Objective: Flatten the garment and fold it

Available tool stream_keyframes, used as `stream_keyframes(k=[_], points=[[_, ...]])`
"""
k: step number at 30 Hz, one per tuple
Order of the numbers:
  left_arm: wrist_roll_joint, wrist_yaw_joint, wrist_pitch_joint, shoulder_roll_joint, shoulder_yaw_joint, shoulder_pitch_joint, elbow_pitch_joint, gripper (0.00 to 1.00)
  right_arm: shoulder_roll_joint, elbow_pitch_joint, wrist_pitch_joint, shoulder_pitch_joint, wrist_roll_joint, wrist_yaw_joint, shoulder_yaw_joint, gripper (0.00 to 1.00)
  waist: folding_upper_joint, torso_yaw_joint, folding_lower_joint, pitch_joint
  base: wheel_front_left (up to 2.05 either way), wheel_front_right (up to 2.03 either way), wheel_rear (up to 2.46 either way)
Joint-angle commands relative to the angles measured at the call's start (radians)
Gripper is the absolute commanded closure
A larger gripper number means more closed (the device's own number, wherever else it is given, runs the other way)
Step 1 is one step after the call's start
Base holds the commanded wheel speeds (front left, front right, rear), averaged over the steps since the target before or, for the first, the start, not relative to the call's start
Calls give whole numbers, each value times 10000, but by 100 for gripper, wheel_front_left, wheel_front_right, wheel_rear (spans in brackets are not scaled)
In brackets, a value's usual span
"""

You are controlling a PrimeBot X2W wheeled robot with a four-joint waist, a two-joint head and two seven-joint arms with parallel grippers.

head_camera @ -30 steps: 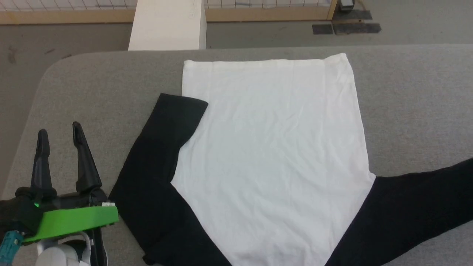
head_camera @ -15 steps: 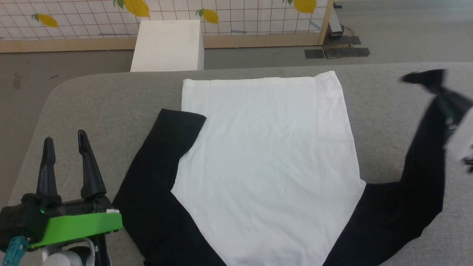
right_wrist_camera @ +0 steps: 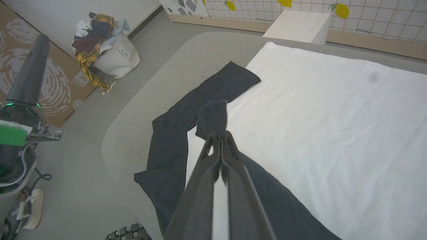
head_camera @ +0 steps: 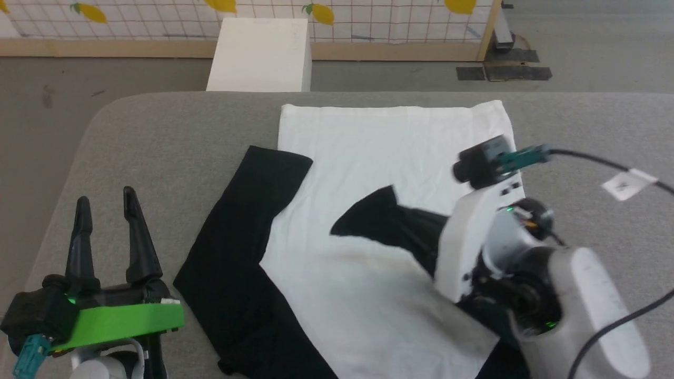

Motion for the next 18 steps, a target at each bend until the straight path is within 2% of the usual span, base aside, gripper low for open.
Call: stream_keyframes(k=[1, 7, 11, 18], points=[[-57, 16, -38, -26, -23, 87, 19, 0, 91, 250, -203, 58, 133, -13, 267, 100, -1, 186, 1, 62, 0, 0, 0], [-79, 27, -38, -26, -118, 89, 55, 0, 207, 1517, -1287, -276, 391, -13, 1420, 100, -1, 468, 1, 197, 0, 0, 0], [-127, 43, -38, -26, -213, 63, 81, 0, 215, 2285, -2115, -589, 1071, -13, 2313, 100, -1, 633, 1, 370, 0, 0, 0], [-200, 64, -38, -26, -351, -89, 174, 0, 218, 3961, -2966, -1122, 1549, -13, 3703, 100, -1, 835, 1, 665, 0, 0, 0]])
